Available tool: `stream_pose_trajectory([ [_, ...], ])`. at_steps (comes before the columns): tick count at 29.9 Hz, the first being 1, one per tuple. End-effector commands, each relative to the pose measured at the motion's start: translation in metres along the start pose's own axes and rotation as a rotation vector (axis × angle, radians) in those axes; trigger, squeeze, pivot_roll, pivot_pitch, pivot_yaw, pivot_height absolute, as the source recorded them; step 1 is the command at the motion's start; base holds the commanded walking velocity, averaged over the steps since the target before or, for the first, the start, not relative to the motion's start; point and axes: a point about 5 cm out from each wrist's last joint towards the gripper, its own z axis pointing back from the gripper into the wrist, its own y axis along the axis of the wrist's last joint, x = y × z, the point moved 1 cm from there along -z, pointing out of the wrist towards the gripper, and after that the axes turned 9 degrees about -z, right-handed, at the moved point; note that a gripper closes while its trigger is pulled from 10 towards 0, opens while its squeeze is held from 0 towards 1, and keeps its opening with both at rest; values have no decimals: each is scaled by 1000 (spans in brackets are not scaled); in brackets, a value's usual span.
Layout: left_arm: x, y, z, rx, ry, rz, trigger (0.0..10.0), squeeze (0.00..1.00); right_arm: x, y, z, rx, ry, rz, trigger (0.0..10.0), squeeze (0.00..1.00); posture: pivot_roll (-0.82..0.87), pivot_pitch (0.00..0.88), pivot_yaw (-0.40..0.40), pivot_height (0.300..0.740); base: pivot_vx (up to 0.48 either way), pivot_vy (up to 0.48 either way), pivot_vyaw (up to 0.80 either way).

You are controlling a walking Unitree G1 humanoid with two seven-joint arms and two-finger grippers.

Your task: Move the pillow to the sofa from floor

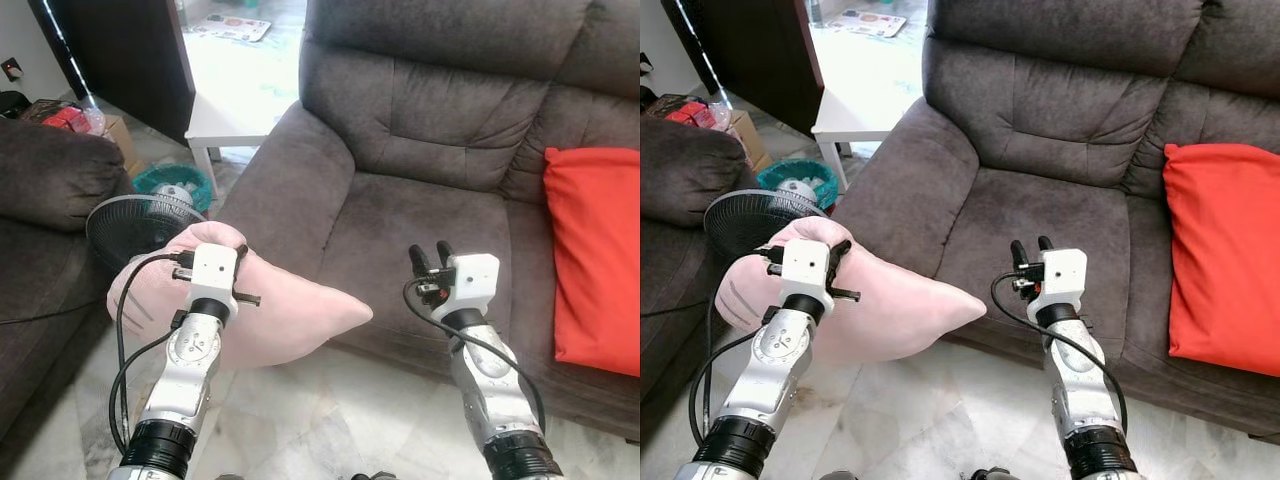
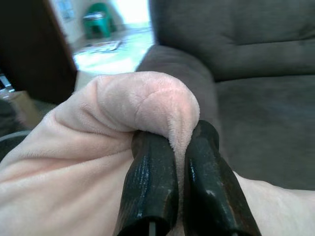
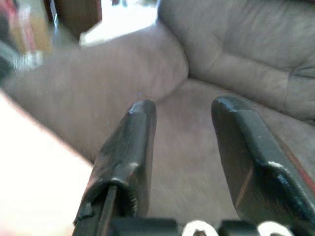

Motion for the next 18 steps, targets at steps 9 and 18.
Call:
stream_pose_trajectory([
  [9,8,27,-5,110,-117,-5,10000,0,7,-28,8,-293,218,256,10000,0,120,37,-28,740,0,0,0],
  [18,21,40,-7,152,-344,-79,10000,0,9,-42,16,-431,360,448,10000,0,124,53,-27,740,0,0,0],
])
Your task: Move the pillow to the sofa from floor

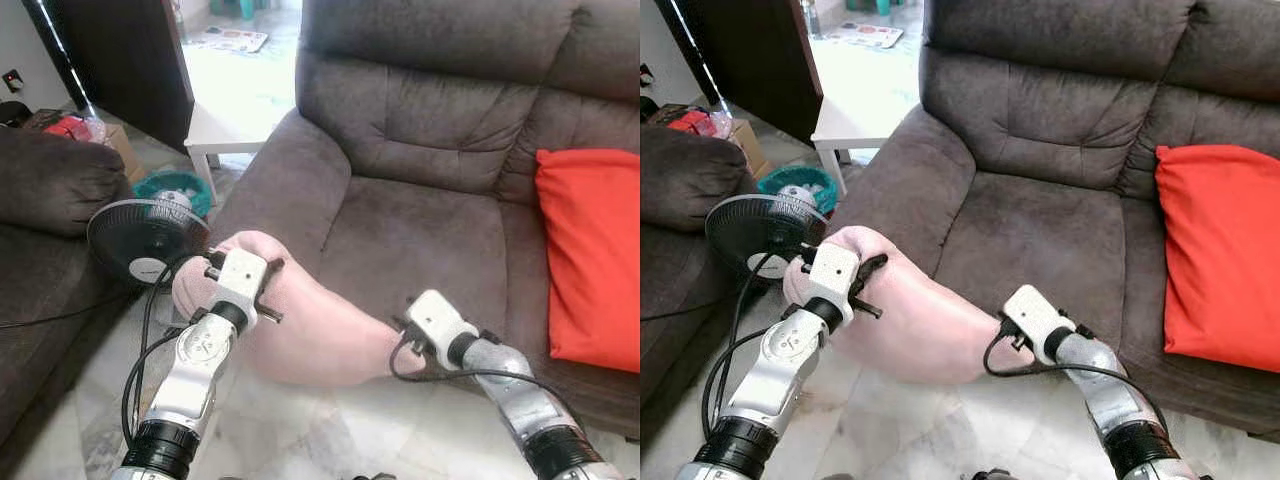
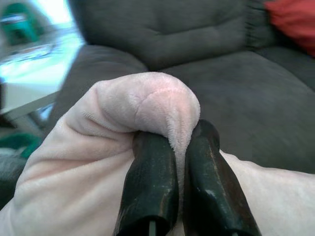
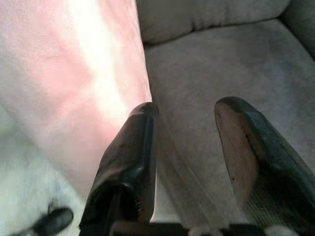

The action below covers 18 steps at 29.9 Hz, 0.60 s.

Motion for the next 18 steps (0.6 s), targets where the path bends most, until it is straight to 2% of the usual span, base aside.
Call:
stream_pose_trajectory([
  [1,-7,37,-8,145,-43,-60,10000,0,1,-3,2,-39,30,39,10000,0,124,55,-26,740,0,0,0],
  [5,-4,37,-8,134,-119,-102,10000,0,-4,-8,4,-63,96,68,10000,0,122,63,-21,740,0,0,0],
  [8,0,37,-8,131,-168,-120,10000,0,-3,-19,7,-134,87,114,10000,0,121,71,-18,740,0,0,0],
  [14,1,39,-8,132,-182,-133,10000,0,-7,-33,11,-211,132,113,10000,0,120,78,-16,740,0,0,0],
  [15,1,39,-8,132,-183,-137,10000,0,-6,-35,13,-225,124,105,10000,118,121,80,-16,740,0,0,0],
  [16,1,39,-8,132,-183,-137,10000,0,-6,-35,13,-225,124,105,10000,118,121,80,-16,740,0,0,0],
  [17,2,39,-8,130,-190,-141,10000,0,-1,-36,14,-240,89,93,10000,953,121,82,-15,740,0,0,0],
  [18,3,38,-8,128,-194,-148,10000,0,1,-36,15,-244,80,82,10000,1000,121,82,-15,740,0,0,0],
])
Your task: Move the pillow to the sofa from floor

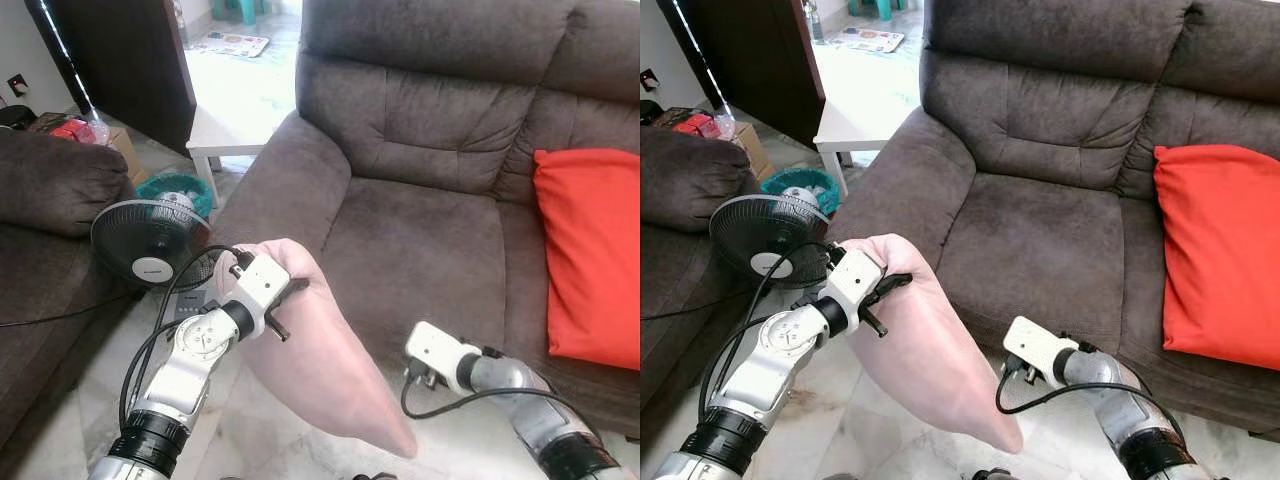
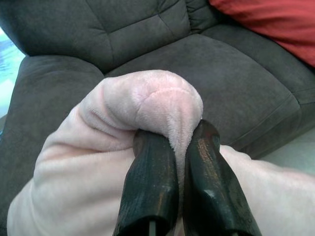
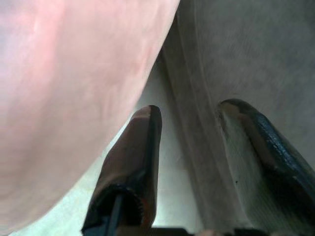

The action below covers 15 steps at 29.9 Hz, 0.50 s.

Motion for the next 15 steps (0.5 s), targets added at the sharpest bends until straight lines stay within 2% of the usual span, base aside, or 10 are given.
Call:
stream_pose_trajectory([
  [1,-10,29,-5,108,16,-74,10000,0,6,-4,5,-13,-20,-28,10000,1000,121,82,-15,740,0,0,0],
  [3,-11,27,-5,96,26,-82,10000,0,6,0,9,1,13,-15,10000,1000,115,87,-11,740,0,0,0],
  [4,-11,27,-5,93,32,-81,10000,0,5,-1,12,-12,31,11,10000,0,109,91,-11,740,0,0,0],
  [6,-12,25,-5,81,38,-87,10000,0,6,-4,16,-39,45,49,10000,0,110,93,-11,740,0,0,0],
  [13,-10,22,-7,62,40,-101,10000,0,12,1,24,-38,50,53,10000,0,104,100,-9,740,0,0,0],
  [15,-11,21,-7,53,53,-109,10000,0,11,0,29,-70,88,89,10000,0,102,101,-9,740,0,0,0],
])
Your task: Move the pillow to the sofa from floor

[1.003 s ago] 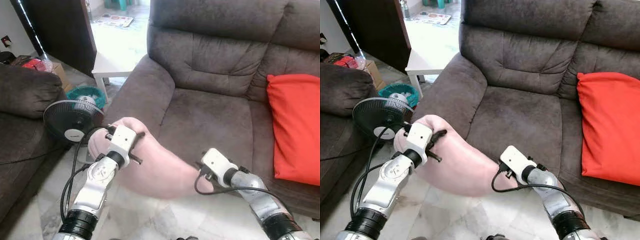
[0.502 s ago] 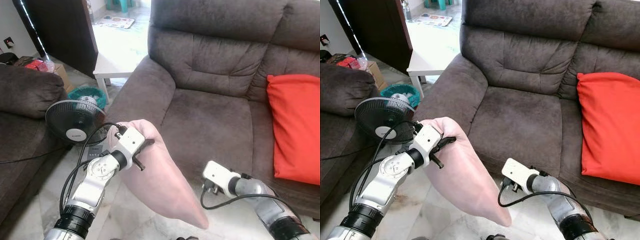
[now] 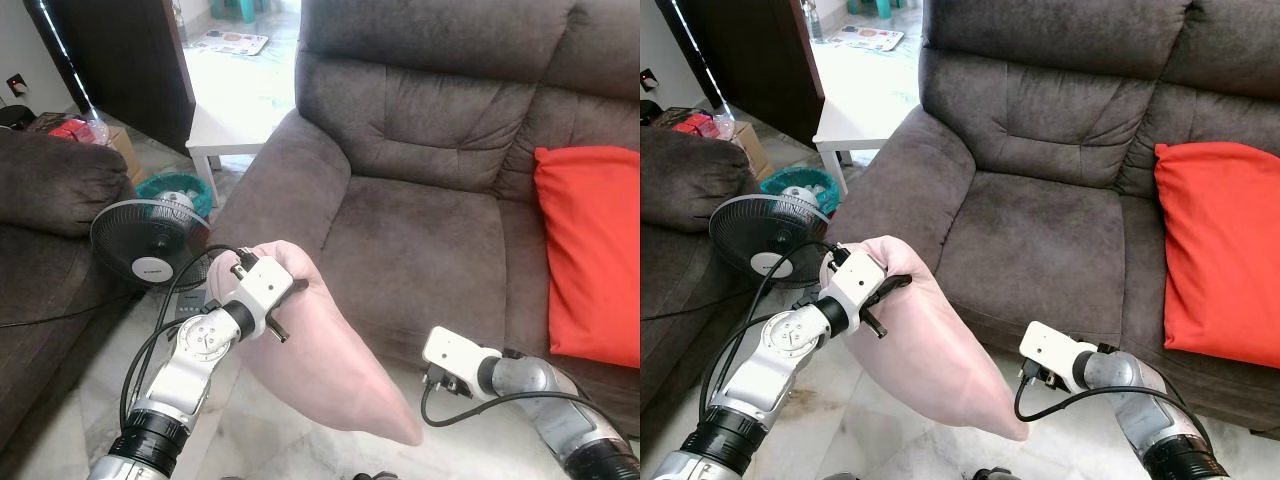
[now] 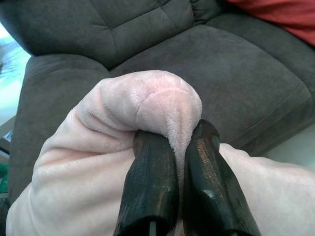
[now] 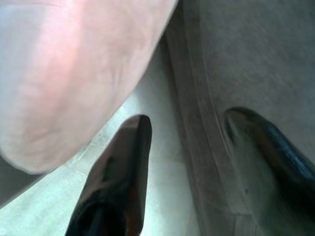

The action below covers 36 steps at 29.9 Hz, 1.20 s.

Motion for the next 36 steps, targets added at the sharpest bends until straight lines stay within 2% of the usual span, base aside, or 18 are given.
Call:
stream_pose_trajectory([
  [1,-12,21,-6,76,44,-56,10000,0,-1,-1,4,-19,20,14,10000,0,102,101,-9,740,0,0,0],
  [3,-16,20,-6,66,77,-64,10000,0,-10,-10,9,-95,95,46,10000,0,97,102,-12,740,0,0,0],
  [5,-17,20,-6,63,90,-66,10000,0,-13,-14,10,-121,117,50,10000,0,97,102,-12,740,0,0,0],
  [6,-20,21,-7,63,105,-65,10000,0,-23,-21,10,-157,156,23,10000,0,96,101,-13,740,0,0,0],
  [10,-20,22,-7,65,109,-65,10000,0,-36,-29,9,-193,190,7,10000,0,96,101,-13,740,0,0,0],
  [15,-21,22,-8,65,128,-63,10000,0,-43,-37,2,-229,132,-37,10000,0,93,101,-13,740,0,0,0],
  [19,-23,22,-8,66,138,-60,10000,0,-40,-33,-8,-202,25,-71,10000,0,95,100,-14,740,0,0,0],
  [21,-23,22,-8,67,141,-60,10000,0,-41,-32,-9,-194,17,-80,10000,0,95,100,-14,740,0,0,0],
  [23,-24,22,-8,68,146,-59,10000,0,-43,-31,-10,-195,23,-86,10000,0,95,100,-15,740,0,0,0],
  [25,-25,23,-8,69,156,-56,10000,0,-53,-33,-13,-211,62,-108,10000,0,97,99,-16,740,0,0,0],
  [30,-25,23,-8,70,161,-53,10000,0,-57,-35,-16,-218,57,-120,10000,0,96,98,-18,740,0,0,0],
  [35,-26,23,-9,70,170,-54,10000,0,-67,-39,-21,-226,95,-178,10000,0,99,95,-19,740,0,0,0],
  [36,-26,23,-9,69,172,-55,10000,0,-69,-40,-21,-228,102,-179,10000,812,100,94,-19,740,0,0,0],
])
